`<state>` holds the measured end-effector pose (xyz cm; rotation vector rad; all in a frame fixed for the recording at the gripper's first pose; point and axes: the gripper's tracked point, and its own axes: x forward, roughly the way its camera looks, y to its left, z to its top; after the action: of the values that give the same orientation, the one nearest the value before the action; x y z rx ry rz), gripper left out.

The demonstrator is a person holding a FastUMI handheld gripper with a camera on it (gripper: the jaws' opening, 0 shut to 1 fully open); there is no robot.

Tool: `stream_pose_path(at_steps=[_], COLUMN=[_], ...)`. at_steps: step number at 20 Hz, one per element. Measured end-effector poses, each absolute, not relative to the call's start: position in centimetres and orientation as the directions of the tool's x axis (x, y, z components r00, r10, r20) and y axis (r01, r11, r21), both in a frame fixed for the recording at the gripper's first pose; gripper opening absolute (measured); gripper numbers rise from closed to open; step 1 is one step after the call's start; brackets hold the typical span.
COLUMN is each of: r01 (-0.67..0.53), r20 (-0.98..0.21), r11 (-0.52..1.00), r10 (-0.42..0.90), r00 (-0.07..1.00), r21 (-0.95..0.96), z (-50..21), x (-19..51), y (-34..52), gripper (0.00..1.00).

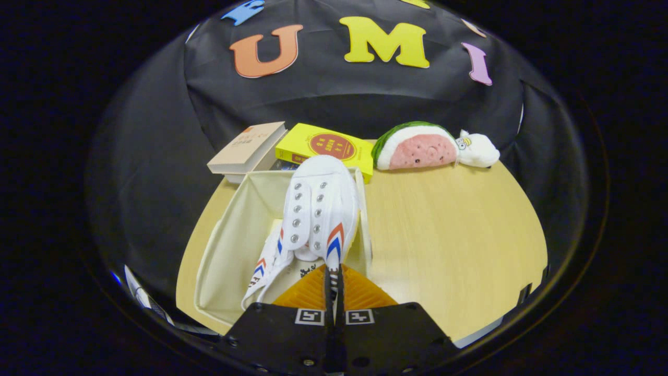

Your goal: Open the storage box then place both shoes into the box .Put the left shoe in first, then the right shoe, with the right side of both shoes facing outward in a uniform manner.

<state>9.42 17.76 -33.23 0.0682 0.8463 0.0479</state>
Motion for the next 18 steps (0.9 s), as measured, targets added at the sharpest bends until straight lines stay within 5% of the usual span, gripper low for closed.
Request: stream_pose_path(at_steps=[18], r01=[0.02], r20=[-0.765], r11=[0.998], r10=[0.028], r00=[0.644], r21=[0.053], z=[-36.4], x=[7.8], y=[18.0], gripper=[0.0])
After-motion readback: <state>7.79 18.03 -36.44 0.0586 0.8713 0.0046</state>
